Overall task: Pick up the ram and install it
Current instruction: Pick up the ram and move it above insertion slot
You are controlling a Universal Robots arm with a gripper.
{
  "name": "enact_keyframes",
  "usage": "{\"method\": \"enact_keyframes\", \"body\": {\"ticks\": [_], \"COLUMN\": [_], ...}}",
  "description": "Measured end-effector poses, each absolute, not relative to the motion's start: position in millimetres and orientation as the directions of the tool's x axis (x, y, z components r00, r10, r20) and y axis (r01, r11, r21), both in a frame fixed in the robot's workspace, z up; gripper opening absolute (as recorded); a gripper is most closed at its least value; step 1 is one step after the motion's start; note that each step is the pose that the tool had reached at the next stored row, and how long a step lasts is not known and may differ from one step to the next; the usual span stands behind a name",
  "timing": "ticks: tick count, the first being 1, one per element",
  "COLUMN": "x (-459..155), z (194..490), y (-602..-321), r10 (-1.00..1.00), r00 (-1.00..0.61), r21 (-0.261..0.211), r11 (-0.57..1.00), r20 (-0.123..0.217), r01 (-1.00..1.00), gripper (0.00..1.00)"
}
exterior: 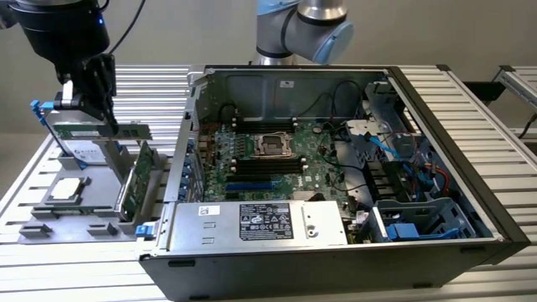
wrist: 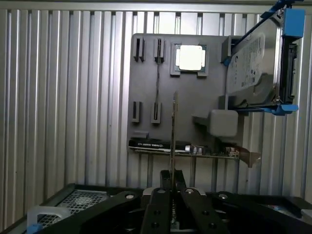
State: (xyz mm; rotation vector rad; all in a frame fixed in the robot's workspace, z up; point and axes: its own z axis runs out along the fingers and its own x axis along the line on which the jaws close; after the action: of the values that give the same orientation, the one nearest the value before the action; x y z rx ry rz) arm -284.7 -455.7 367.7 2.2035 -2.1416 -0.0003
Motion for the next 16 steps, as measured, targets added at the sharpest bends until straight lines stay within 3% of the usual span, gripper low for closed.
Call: {"method": "enact_keyframes", "body": {"ticks": [16], "x": [-228.6], "z": [383.8], "y": [-435.4], "r10": [-0.998], "r00": [0.030], "r21": [0.049], "r11": [-0.027], "r20": [0.048], "r01": [-0.998], "gripper": [0.14]}}
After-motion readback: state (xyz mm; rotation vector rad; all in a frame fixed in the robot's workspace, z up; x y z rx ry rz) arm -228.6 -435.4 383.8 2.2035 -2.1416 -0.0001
